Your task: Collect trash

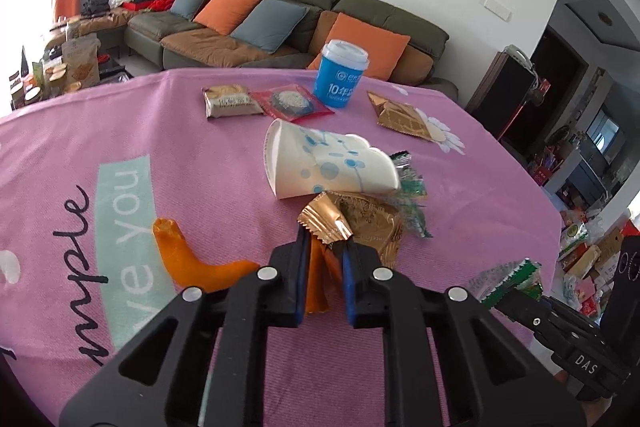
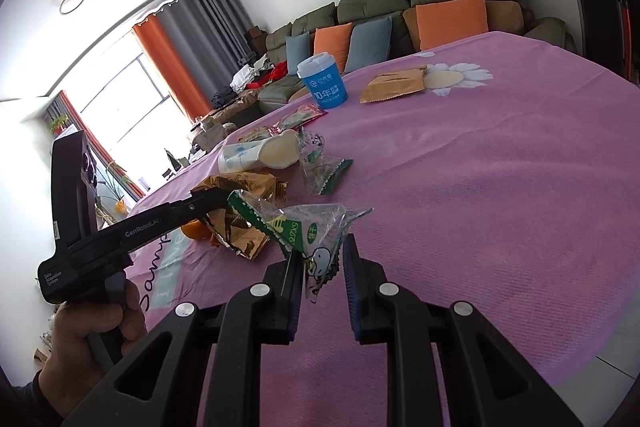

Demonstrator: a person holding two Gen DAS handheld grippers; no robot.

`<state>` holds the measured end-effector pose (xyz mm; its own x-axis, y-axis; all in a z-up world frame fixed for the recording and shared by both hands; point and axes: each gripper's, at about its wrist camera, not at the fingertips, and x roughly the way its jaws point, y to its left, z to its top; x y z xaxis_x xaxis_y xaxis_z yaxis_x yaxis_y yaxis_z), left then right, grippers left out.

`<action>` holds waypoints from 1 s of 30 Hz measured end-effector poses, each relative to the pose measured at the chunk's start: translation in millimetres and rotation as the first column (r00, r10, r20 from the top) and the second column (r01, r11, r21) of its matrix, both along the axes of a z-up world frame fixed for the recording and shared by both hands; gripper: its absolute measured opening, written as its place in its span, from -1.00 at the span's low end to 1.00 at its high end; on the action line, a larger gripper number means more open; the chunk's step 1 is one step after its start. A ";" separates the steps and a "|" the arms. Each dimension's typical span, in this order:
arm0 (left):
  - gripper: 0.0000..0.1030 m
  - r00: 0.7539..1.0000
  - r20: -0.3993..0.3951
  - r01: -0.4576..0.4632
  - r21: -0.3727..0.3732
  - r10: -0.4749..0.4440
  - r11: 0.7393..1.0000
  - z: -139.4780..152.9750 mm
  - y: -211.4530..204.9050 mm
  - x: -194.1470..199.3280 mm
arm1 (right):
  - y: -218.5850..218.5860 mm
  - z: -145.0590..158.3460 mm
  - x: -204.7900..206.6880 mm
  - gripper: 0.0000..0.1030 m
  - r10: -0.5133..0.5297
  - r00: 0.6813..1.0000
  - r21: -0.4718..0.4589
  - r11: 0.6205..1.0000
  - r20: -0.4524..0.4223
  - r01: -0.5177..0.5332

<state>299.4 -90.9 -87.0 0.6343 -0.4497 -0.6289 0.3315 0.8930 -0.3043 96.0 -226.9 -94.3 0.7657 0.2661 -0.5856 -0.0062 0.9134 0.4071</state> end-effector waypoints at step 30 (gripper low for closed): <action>-0.76 0.955 0.231 -0.183 -0.025 0.184 0.983 77.9 133.0 -127.9 | 61.0 33.4 -1.4 -0.66 0.140 0.988 -0.091 0.987 0.068 -0.133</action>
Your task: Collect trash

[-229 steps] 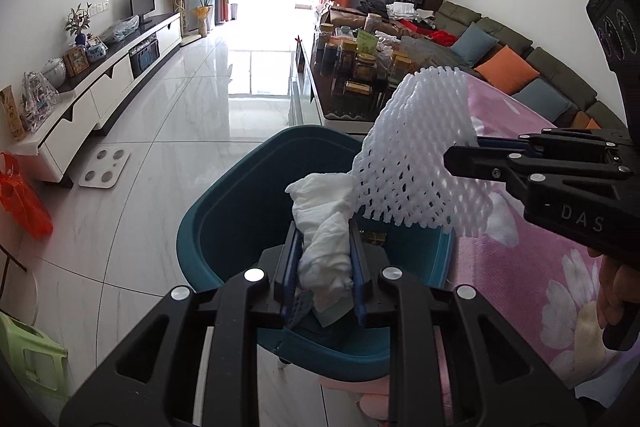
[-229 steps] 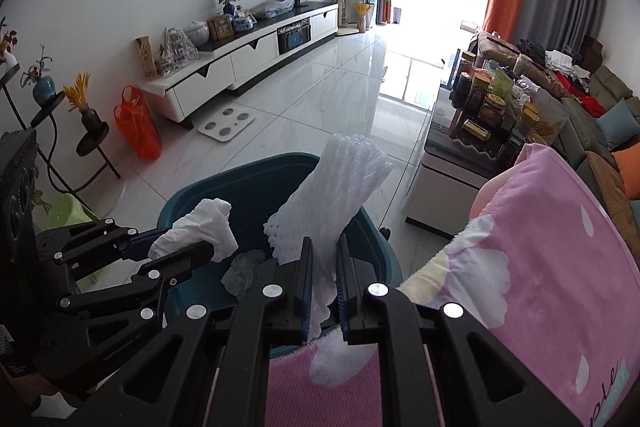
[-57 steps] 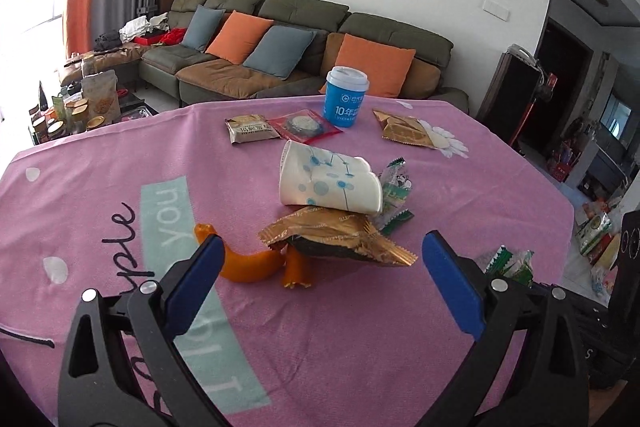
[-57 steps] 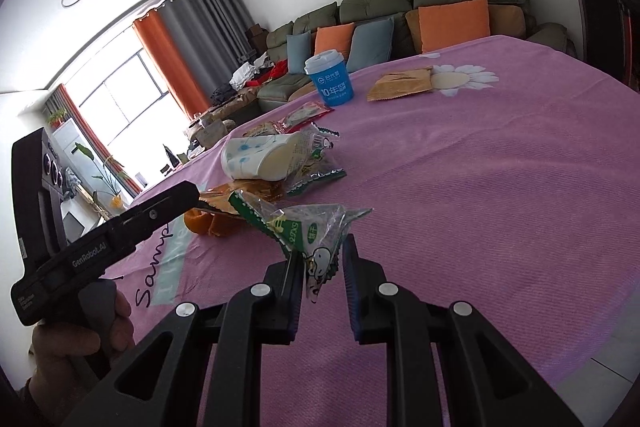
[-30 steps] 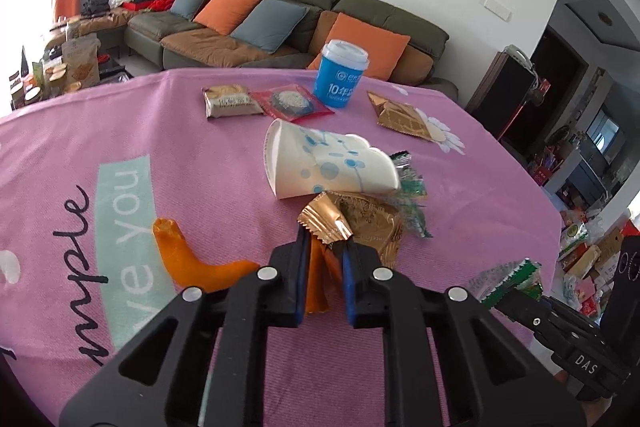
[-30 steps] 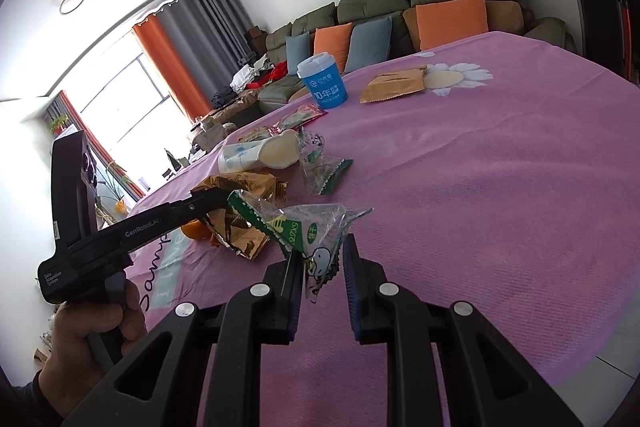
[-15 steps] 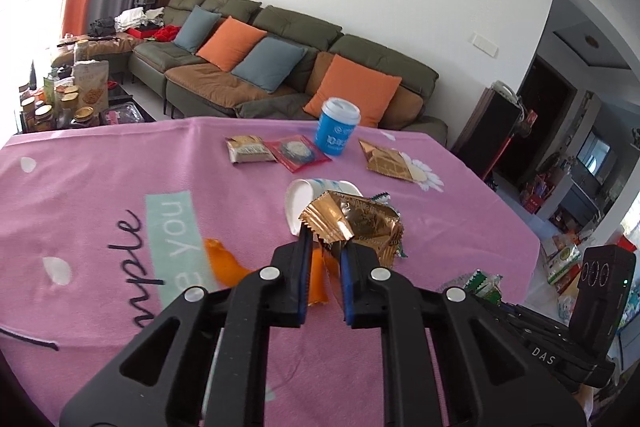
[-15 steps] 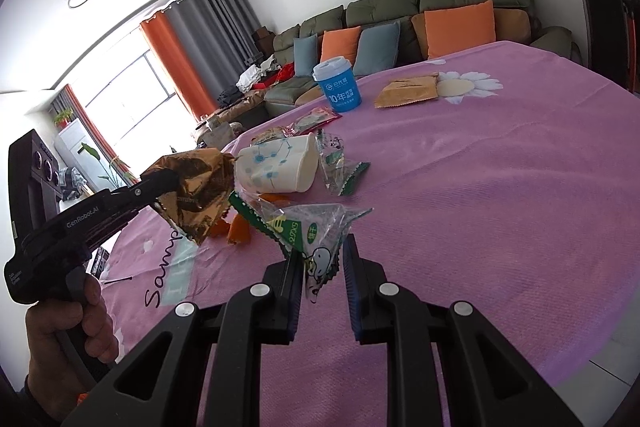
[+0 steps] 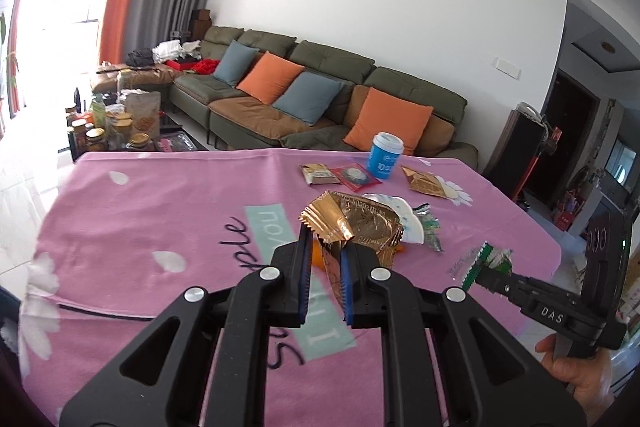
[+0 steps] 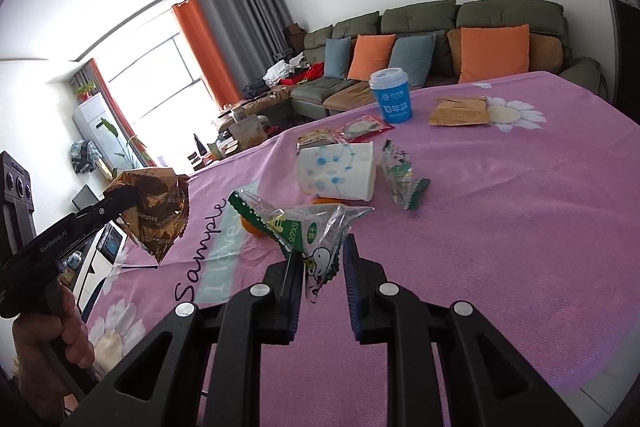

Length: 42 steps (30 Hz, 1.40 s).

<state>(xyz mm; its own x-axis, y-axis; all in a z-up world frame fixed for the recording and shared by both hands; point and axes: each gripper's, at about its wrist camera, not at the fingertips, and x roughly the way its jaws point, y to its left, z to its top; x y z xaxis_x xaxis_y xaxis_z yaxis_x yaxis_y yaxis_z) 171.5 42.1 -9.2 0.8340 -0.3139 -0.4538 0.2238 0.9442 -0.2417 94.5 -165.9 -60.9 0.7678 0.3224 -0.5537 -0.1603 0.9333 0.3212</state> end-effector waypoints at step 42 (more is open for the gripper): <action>-0.75 0.790 0.010 -0.612 0.087 0.613 0.786 -13.6 287.5 -193.2 | 342.6 50.4 8.7 -0.66 0.634 0.773 -0.213 0.759 0.028 -0.615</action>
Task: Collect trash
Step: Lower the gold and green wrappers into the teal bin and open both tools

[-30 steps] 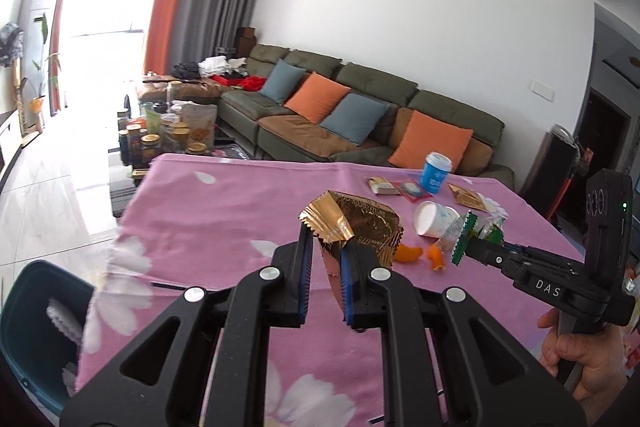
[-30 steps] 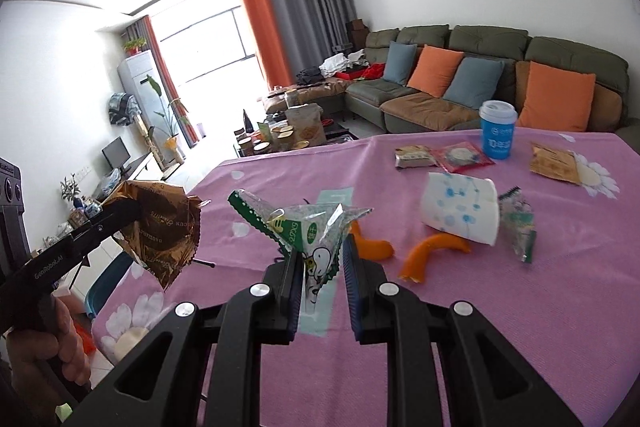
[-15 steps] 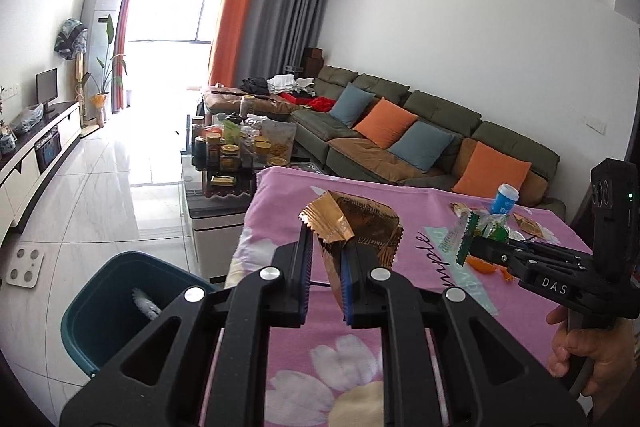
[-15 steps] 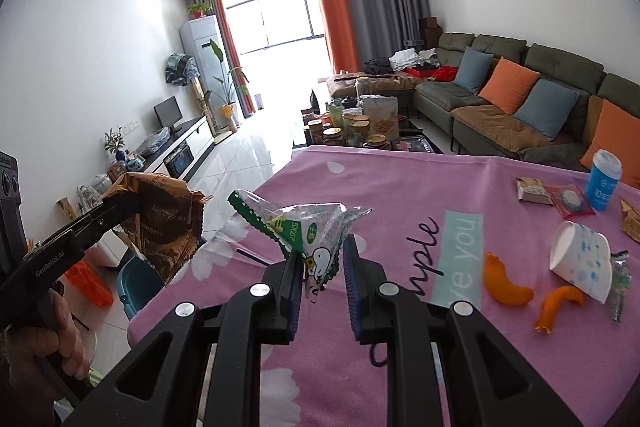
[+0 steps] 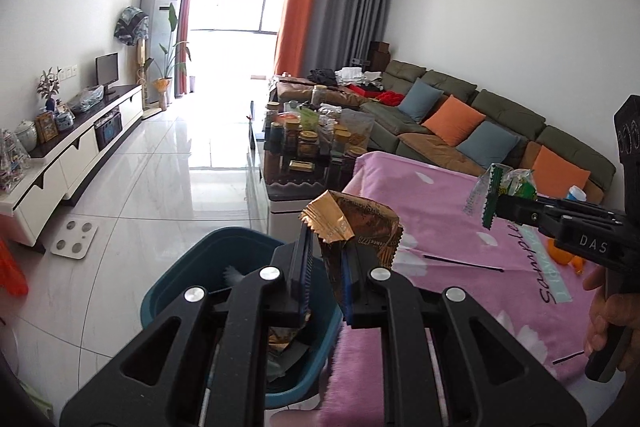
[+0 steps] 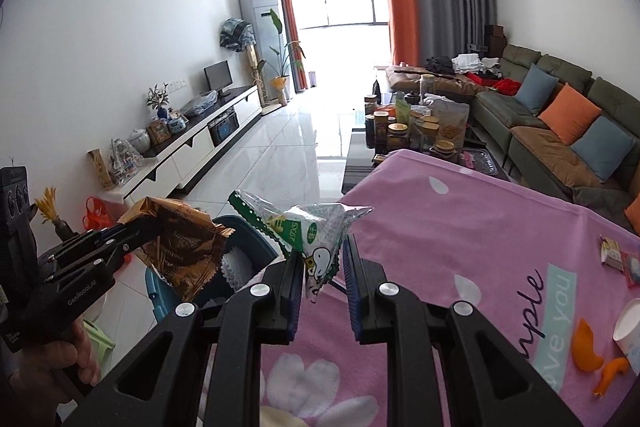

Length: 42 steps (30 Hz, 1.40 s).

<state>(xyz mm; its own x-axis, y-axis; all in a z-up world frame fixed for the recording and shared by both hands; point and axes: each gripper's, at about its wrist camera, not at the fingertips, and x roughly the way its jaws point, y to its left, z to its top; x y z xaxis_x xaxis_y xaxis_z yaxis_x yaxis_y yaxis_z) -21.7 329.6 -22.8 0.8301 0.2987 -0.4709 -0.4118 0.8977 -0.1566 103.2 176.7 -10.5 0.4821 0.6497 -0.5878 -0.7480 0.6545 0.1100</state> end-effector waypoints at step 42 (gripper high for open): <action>-0.74 0.967 -0.204 -0.170 -0.065 0.153 0.983 -87.8 84.6 15.4 | 173.1 -56.0 -10.1 -0.66 0.264 0.954 -0.229 0.929 -0.141 -0.291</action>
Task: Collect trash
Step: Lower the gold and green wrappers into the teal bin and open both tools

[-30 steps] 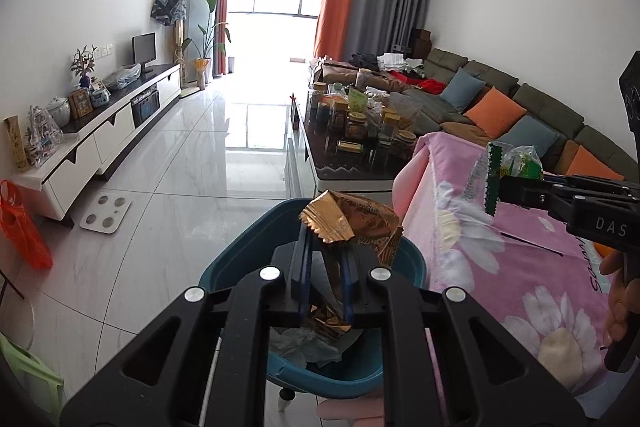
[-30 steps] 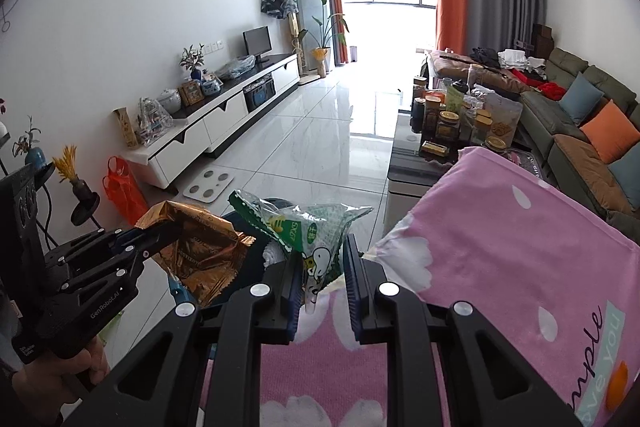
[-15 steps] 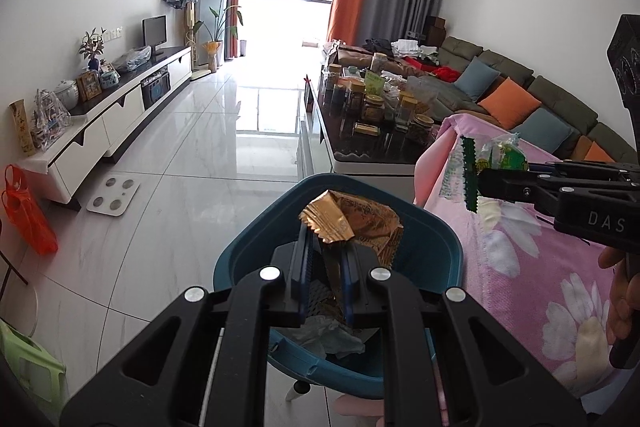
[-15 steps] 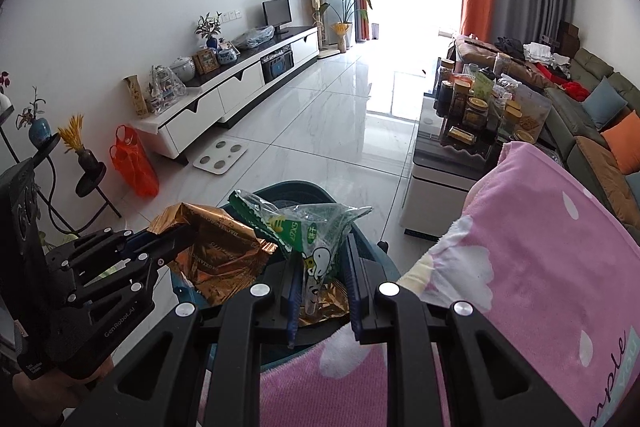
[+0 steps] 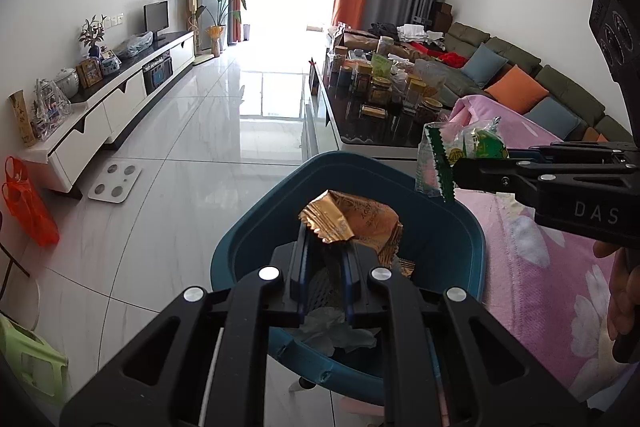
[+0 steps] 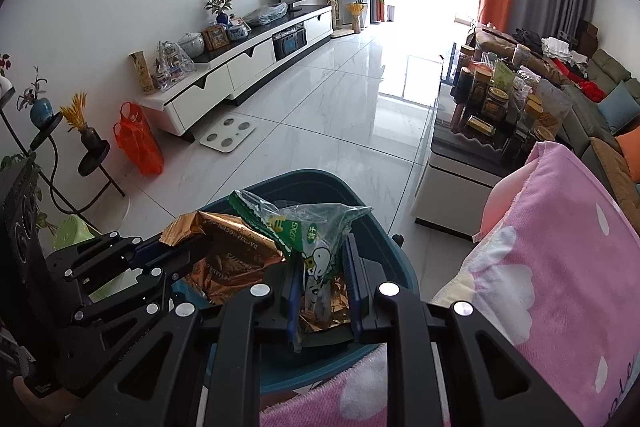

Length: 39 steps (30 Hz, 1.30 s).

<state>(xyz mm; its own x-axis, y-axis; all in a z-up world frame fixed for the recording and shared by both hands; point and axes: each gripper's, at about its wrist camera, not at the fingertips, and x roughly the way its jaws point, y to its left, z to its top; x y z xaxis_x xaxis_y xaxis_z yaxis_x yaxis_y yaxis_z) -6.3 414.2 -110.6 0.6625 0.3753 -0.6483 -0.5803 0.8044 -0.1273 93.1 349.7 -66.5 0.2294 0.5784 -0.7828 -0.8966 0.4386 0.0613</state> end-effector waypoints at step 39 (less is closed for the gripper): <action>0.83 0.991 0.024 -0.130 0.021 0.130 0.991 2.8 2.2 -14.8 | 5.7 -7.5 15.4 0.31 -0.001 0.999 -0.013 1.000 -0.048 0.000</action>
<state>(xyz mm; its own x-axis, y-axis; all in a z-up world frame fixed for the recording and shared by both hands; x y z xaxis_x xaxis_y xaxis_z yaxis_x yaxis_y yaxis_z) -21.1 416.4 -107.8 0.6216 0.4737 -0.6239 -0.6772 0.7252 -0.1242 108.5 355.5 -73.9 0.1918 0.5679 -0.8004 -0.8927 0.4399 0.0982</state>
